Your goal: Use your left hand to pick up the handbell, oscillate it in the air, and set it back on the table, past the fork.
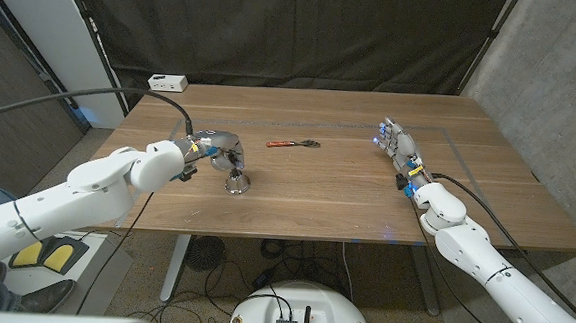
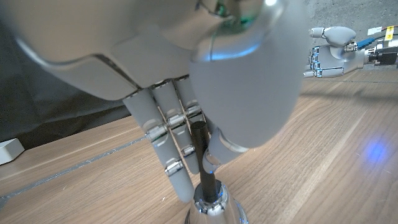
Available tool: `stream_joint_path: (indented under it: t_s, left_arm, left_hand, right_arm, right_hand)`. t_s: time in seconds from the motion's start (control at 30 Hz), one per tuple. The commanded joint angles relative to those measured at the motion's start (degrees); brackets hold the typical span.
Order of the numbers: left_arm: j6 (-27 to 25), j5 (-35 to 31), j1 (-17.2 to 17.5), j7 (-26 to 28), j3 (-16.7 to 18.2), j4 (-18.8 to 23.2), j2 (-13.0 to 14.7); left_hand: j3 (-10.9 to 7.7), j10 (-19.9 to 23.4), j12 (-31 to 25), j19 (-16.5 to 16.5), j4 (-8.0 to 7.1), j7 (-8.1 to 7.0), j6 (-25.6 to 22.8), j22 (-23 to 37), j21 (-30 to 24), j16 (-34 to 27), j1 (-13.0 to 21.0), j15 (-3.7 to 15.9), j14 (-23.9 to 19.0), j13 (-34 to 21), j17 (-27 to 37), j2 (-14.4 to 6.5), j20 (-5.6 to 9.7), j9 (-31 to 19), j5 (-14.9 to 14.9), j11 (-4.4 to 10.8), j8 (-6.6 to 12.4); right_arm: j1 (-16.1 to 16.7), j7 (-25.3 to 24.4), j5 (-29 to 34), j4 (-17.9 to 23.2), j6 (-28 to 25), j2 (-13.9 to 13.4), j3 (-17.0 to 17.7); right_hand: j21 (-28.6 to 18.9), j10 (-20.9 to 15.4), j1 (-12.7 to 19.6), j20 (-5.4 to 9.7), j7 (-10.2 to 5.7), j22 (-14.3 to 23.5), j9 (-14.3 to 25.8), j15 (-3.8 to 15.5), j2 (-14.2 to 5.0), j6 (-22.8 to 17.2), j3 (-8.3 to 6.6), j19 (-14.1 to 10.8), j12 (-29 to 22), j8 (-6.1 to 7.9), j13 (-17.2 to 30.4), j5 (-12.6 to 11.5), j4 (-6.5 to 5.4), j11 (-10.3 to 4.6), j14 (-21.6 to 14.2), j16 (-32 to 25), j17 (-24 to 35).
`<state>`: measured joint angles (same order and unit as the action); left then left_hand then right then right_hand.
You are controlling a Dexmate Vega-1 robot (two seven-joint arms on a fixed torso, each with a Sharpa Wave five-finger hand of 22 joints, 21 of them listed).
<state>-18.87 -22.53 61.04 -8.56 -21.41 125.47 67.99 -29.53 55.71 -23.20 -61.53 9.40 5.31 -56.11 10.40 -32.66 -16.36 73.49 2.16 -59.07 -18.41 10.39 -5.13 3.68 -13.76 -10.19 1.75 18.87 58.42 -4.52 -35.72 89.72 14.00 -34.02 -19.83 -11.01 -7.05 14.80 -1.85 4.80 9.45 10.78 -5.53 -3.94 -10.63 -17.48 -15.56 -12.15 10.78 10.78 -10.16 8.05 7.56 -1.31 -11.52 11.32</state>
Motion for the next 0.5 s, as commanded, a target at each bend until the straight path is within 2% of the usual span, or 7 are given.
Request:
stream_joint_path:
  t_s: [0.03,0.5]
  left_arm:
    - [-0.86,0.79,-0.40,1.25,-0.42,0.19,0.07]
    - [-0.21,2.80,-0.65,2.03,0.69,1.22,0.67]
  left_hand:
    - [-0.22,0.57,-0.64,-0.55,0.12,-0.10,-0.55,0.19,-0.62,-0.52,0.60,6.23,-7.10,-1.86,0.27,-0.95,0.07,-0.41,0.06,0.13,0.37]
    - [0.31,0.29,-1.19,-0.58,-0.04,-0.20,-0.44,0.24,-1.14,-0.51,0.78,6.20,-7.38,-3.77,0.84,-1.30,0.26,-0.99,0.21,0.08,0.48]
  right_arm:
    - [0.20,0.27,-0.50,-0.09,0.08,0.06,0.06]
    - [1.15,0.33,-1.00,0.14,1.47,0.02,0.90]
  right_hand:
    - [0.16,0.39,0.60,0.17,0.17,0.33,0.30,-0.24,-0.12,0.33,0.08,0.32,0.28,0.15,0.25,-0.09,0.09,0.38,0.18,0.26,0.34]
    - [0.11,0.43,0.64,0.46,0.53,0.32,0.30,-0.10,-0.17,0.49,0.12,0.26,0.27,0.13,0.26,-0.08,0.09,0.67,0.21,0.23,0.35]
